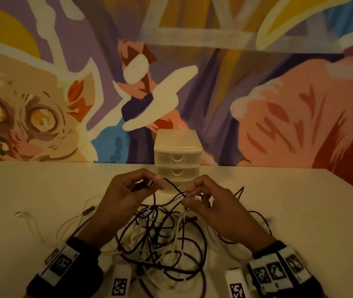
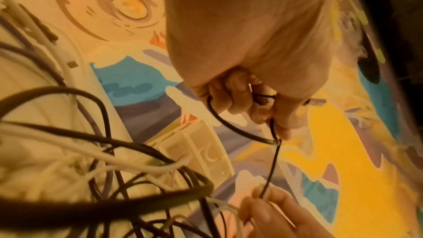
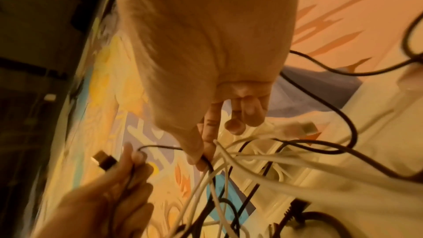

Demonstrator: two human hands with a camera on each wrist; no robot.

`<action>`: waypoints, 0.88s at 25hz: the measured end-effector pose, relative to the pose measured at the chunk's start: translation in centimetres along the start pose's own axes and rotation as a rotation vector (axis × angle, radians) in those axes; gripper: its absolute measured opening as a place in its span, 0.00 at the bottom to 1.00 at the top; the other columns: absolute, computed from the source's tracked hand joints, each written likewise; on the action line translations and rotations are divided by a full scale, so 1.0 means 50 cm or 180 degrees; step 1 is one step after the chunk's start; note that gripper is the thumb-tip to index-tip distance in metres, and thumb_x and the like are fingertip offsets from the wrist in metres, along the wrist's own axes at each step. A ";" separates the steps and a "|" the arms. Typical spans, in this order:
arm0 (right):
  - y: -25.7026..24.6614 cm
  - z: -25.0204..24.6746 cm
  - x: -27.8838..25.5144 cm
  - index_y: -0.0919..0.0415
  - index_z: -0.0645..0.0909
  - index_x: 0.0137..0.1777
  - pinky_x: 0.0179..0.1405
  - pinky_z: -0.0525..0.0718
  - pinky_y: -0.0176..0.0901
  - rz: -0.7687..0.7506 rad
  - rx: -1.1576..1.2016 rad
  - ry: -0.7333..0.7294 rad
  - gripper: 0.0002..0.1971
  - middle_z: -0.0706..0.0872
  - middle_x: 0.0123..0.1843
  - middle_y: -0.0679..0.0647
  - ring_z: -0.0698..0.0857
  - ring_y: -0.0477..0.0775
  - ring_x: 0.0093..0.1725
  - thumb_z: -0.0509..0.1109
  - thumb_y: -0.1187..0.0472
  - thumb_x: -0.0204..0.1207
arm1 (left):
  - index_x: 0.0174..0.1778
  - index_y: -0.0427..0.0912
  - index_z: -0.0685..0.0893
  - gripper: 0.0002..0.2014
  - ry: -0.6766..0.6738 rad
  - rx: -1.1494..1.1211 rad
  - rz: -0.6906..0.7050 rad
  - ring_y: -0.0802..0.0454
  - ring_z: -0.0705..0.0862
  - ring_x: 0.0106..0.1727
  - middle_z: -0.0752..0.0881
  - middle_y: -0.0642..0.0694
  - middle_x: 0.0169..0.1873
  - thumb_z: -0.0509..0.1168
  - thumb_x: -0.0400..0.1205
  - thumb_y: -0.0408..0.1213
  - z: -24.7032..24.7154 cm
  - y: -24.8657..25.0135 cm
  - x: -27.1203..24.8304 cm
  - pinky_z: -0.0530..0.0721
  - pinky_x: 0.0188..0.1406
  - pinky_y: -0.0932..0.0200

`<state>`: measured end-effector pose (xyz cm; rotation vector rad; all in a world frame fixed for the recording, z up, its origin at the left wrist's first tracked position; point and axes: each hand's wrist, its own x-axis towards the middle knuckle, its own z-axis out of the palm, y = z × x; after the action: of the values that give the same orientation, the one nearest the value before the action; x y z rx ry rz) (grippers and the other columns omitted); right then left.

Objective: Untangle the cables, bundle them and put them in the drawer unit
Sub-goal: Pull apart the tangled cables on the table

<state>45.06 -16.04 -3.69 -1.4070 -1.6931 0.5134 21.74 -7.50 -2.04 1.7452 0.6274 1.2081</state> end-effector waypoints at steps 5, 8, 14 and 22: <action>0.026 0.000 0.065 0.38 0.83 0.56 0.58 0.85 0.47 -0.0100 -0.1426 -0.0629 0.16 0.87 0.55 0.39 0.83 0.41 0.53 0.62 0.30 0.86 | 0.41 0.49 0.91 0.09 0.0469 -0.0573 0.0061 0.52 0.62 0.29 0.83 0.28 0.46 0.75 0.86 0.47 -0.018 0.004 0.003 0.59 0.33 0.47; 0.049 -0.036 0.079 0.34 0.85 0.58 0.70 0.79 0.55 0.0221 -0.2007 -0.1167 0.28 0.87 0.58 0.35 0.78 0.45 0.65 0.55 0.18 0.79 | 0.47 0.39 0.89 0.18 0.0942 -0.1211 -0.0186 0.56 0.58 0.25 0.75 0.45 0.27 0.70 0.85 0.53 -0.043 -0.006 0.018 0.56 0.30 0.53; 0.003 -0.060 0.114 0.45 0.90 0.57 0.60 0.85 0.48 -0.0631 -0.1871 -0.0321 0.08 0.91 0.54 0.39 0.82 0.38 0.56 0.72 0.45 0.86 | 0.48 0.50 0.94 0.13 0.1174 -0.1416 -0.0228 0.53 0.54 0.30 0.82 0.49 0.38 0.69 0.87 0.53 -0.043 -0.022 0.022 0.55 0.30 0.54; -0.114 -0.136 0.173 0.57 0.89 0.61 0.36 0.88 0.35 -0.0259 0.0213 0.0829 0.06 0.96 0.44 0.55 0.91 0.46 0.36 0.74 0.60 0.88 | 0.49 0.44 0.93 0.17 0.1107 -0.0692 -0.0511 0.49 0.56 0.31 0.86 0.36 0.44 0.71 0.87 0.56 -0.075 -0.059 0.024 0.61 0.23 0.58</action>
<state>47.21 -10.91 7.38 -1.2910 -1.5028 0.3228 19.04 -3.72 -3.63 1.2904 0.7906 1.4211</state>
